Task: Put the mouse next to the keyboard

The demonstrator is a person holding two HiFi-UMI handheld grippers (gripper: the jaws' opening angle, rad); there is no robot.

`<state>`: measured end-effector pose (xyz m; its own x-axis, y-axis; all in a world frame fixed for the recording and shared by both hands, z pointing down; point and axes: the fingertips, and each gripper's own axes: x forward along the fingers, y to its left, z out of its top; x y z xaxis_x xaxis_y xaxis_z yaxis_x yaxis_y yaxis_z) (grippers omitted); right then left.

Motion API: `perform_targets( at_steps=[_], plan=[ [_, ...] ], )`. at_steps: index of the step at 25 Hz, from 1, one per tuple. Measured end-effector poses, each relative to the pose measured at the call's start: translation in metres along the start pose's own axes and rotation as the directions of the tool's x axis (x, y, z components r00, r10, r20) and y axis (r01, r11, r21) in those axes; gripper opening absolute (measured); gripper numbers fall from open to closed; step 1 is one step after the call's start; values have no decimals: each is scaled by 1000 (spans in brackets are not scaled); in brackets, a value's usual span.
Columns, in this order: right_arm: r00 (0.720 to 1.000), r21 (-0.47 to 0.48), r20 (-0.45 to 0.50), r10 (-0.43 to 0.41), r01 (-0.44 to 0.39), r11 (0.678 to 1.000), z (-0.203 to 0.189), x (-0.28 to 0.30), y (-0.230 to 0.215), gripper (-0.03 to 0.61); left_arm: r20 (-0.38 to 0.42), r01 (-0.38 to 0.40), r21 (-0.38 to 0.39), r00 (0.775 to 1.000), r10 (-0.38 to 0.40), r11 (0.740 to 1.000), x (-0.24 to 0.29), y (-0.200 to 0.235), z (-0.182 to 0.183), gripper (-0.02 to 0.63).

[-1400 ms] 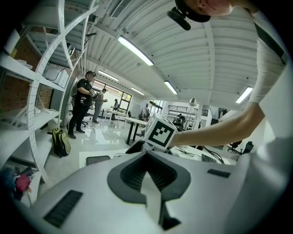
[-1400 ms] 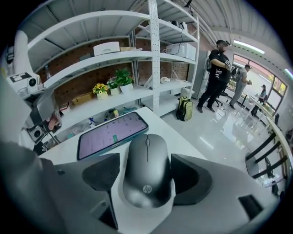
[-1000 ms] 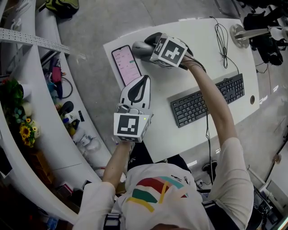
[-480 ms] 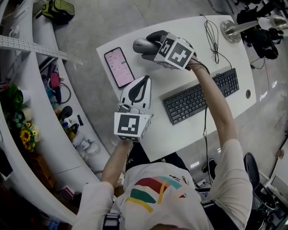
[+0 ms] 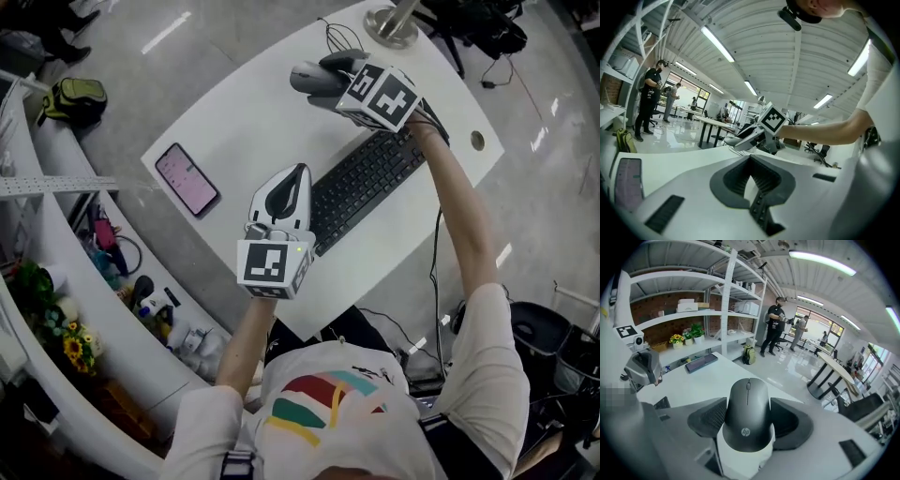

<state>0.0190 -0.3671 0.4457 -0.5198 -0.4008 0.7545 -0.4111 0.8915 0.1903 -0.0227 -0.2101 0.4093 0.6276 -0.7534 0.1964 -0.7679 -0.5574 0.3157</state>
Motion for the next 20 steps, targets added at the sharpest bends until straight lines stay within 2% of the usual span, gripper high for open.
perform_targets(
  at_steps=[4,9,14,20],
  plan=[
    [994,81,-34,-108,110,991,-73,-56,-50,302,-34,59,17,998,-58,998,30,-42,-16,43],
    [976,175,-102,-193,209,962,-173,-107,-94,302,-76,77,21,994,-75,997,60,-75,-40,43],
    [962,284,-162,-221,259,923,-249,-126,-112,302,-120,91,43,989,-85,995,80,-85,-50,43],
    [956,372,-195,-219,279,885,-312,-123,-120,302,-158,80,49,985,-72,996,102,-84,-64,43]
  ],
)
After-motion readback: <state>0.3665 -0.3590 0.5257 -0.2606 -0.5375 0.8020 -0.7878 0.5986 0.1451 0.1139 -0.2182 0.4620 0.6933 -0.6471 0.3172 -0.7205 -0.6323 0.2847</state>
